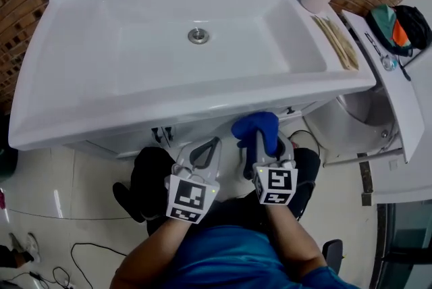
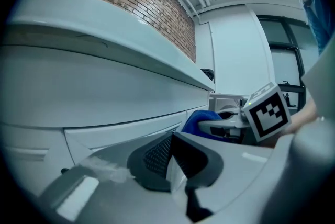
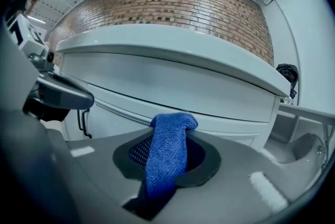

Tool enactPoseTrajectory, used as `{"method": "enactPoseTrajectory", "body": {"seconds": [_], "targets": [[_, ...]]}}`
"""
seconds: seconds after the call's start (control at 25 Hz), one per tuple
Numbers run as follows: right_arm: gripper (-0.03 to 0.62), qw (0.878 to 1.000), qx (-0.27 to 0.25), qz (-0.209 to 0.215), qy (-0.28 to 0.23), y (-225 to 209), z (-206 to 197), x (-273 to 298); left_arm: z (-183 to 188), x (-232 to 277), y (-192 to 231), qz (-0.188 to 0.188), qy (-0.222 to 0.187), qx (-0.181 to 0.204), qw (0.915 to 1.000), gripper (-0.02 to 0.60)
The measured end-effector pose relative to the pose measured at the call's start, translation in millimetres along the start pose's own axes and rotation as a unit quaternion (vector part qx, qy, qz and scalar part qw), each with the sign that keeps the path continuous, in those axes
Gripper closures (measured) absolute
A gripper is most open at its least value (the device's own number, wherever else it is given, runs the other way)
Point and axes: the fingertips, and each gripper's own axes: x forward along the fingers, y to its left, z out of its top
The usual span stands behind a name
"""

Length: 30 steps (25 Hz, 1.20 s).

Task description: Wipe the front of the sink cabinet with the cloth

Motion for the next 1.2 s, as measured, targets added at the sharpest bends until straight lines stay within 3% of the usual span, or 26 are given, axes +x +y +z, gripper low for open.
{"method": "enactPoseTrajectory", "body": {"seconds": [0.2, 0.48, 0.8, 1.2], "targets": [[0.511, 0.999, -0.007, -0.027, 0.028, -26.6, -22.0, 22.2, -3.0, 9.5, -5.8, -0.006, 0.006, 0.0, 1.0, 0.58], [0.511, 0.999, -0.009, -0.008, 0.033, -8.6, -23.8, 46.7, -2.9, 10.0, 2.1, 0.004, 0.003, -0.005, 1.0, 0.58], [0.511, 0.997, -0.021, 0.074, 0.027, 65.5, -16.7, 48.2, -5.4, -13.9, 33.6, 0.045, -0.002, -0.016, 0.9989, 0.58], [0.511, 0.983, -0.046, 0.18, -0.002, 170.3, 13.0, 41.9, -11.1, -63.9, 74.3, 0.107, -0.009, -0.024, 0.9939, 0.58]]}}
